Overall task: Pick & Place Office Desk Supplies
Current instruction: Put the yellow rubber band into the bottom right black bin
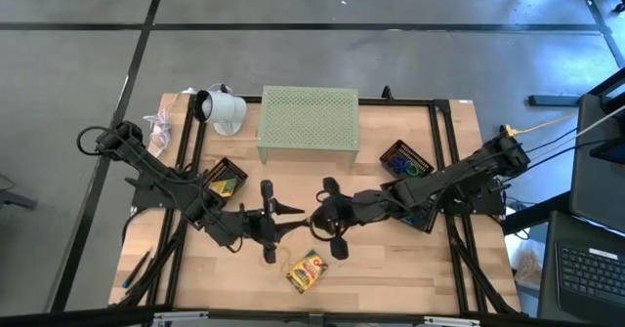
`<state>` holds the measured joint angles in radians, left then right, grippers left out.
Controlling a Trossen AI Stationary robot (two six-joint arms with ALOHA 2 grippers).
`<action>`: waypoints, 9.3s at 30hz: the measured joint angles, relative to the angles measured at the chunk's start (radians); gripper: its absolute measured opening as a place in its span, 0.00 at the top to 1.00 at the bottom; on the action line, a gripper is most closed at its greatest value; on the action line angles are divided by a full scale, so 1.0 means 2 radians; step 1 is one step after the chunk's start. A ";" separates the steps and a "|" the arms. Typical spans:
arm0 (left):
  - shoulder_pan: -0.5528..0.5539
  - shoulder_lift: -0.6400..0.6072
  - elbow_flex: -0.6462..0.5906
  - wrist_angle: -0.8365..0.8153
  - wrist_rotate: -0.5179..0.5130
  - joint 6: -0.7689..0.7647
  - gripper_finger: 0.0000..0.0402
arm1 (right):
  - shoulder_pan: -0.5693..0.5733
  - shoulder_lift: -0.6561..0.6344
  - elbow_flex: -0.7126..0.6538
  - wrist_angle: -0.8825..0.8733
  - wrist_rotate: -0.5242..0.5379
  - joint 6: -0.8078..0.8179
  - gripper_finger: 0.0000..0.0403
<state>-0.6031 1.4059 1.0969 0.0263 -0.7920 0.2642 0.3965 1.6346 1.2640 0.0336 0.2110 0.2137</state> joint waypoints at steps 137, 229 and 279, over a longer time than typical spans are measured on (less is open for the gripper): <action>-0.011 0.158 -0.112 -0.103 0.277 -0.281 0.51 | 0.019 -0.063 -0.113 -0.660 -0.004 0.540 0.34; 0.117 -0.050 -0.112 0.149 0.187 0.097 1.00 | -0.028 -0.021 -0.113 0.154 -0.045 0.027 0.37; 0.097 -0.050 -0.112 -0.143 0.157 -0.270 0.52 | -0.024 -0.140 -0.113 -0.597 -0.030 0.479 1.00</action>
<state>-0.4086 1.3056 0.8734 -0.2603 -0.4785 -0.2768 0.3483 1.3543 1.0372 -1.1602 0.1506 1.1722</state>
